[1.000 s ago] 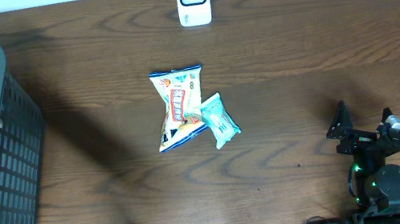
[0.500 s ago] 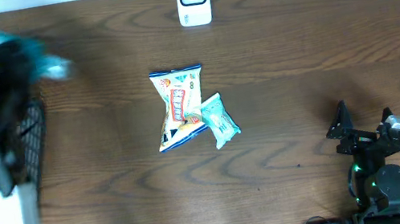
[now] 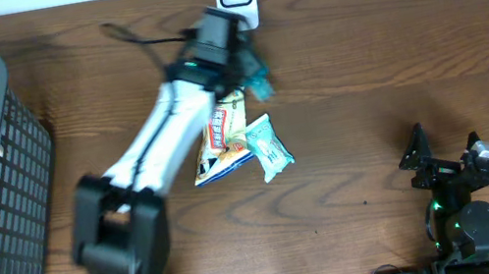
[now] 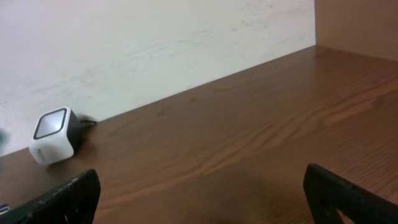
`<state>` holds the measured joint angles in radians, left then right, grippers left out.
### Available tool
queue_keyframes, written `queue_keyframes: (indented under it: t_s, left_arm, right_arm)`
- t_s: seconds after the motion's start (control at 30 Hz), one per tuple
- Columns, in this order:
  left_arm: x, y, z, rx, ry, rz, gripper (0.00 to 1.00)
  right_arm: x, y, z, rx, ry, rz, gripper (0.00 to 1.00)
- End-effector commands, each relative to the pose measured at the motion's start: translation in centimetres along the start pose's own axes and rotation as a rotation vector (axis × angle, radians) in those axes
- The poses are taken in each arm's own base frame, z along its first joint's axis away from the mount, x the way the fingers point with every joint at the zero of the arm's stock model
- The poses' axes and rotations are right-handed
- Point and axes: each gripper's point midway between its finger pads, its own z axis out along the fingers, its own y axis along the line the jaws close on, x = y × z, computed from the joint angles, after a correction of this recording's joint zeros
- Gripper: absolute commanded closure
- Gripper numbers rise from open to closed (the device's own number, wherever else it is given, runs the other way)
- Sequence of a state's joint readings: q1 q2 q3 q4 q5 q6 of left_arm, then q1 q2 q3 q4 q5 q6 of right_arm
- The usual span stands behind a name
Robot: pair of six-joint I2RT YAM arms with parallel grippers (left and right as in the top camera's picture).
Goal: Scan the item barcode
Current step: 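Carry the teal bottle out and place it right of the wipes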
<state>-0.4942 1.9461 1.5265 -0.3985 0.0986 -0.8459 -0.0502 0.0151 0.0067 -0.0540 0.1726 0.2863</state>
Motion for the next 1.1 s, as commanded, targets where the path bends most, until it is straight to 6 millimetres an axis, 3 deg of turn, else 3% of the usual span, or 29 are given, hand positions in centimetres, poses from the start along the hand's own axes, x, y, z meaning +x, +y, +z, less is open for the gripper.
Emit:
queue_keyframes:
  t_s: [0.0, 0.07, 0.13, 0.17, 0.27, 0.43, 0.57, 0.63, 0.73, 0.77, 0.8, 0.83, 0.9, 0.97, 1.0, 1.07]
  left_arm:
    - [3.3, -2.5, 3.2, 0.034, 0.019, 0.143, 0.62]
    - [6.3, -2.5, 5.3, 0.016, 0.068, 0.178, 0.62]
    - [8.2, -2.4, 6.2, 0.003, 0.101, 0.212, 0.62]
    - [10.2, -2.7, 6.7, 0.002, 0.128, 0.265, 0.62]
    - [12.7, -4.0, 6.5, 0.022, 0.153, 0.345, 0.57]
    - [13.7, -4.1, 6.2, 0.018, 0.169, 0.377, 0.48]
    - [11.4, -4.3, 4.2, 0.025, 0.143, 0.39, 0.23]
    - [8.8, -5.2, 1.5, 0.055, 0.093, 0.392, 0.13]
    - [4.0, -6.4, -3.8, 0.113, -0.014, 0.373, 0.1]
    - [1.2, -6.8, -6.9, 0.146, -0.086, 0.36, 0.09]
    - [-2.4, -6.8, -11.4, 0.17, -0.197, 0.339, 0.09]
    - [-4.1, -6.5, -13.6, 0.175, -0.256, 0.331, 0.09]
    - [-8.1, -5.2, -19.2, 0.17, -0.408, 0.311, 0.06]
    - [-12.0, -2.4, -25.1, 0.123, -0.574, 0.254, 0.06]
    - [-13.8, -0.3, -28.2, 0.077, -0.664, 0.205, 0.06]
    - [-15.9, 3.5, -32.5, -0.012, -0.782, 0.125, 0.06]
  right_arm:
    - [0.1, 0.1, 0.0, -0.003, 0.001, 0.012, 0.01]
    - [0.1, 0.1, 0.0, -0.003, 0.001, 0.012, 0.01]
    - [0.1, 0.1, 0.0, -0.003, 0.001, 0.012, 0.01]
    - [0.1, 0.1, 0.0, -0.003, 0.001, 0.012, 0.01]
    - [0.1, 0.1, 0.0, -0.003, 0.001, 0.012, 0.01]
    - [0.1, 0.1, 0.0, -0.003, 0.001, 0.012, 0.01]
    - [0.1, 0.1, 0.0, -0.003, 0.001, 0.012, 0.01]
    - [0.1, 0.1, 0.0, -0.003, 0.001, 0.012, 0.01]
    - [0.0, 0.1, 0.0, -0.003, 0.0, 0.012, 0.01]
    - [0.1, 0.1, 0.0, -0.003, 0.001, 0.012, 0.01]
    - [0.1, 0.1, 0.0, -0.003, 0.001, 0.012, 0.01]
    - [0.1, 0.1, 0.0, -0.003, 0.001, 0.012, 0.01]
    - [0.1, 0.1, 0.0, -0.003, 0.001, 0.012, 0.01]
    - [0.1, 0.1, 0.0, -0.003, 0.001, 0.012, 0.01]
    - [0.1, 0.1, 0.0, -0.003, 0.001, 0.012, 0.01]
    - [0.0, 0.1, 0.0, -0.003, 0.0, 0.012, 0.01]
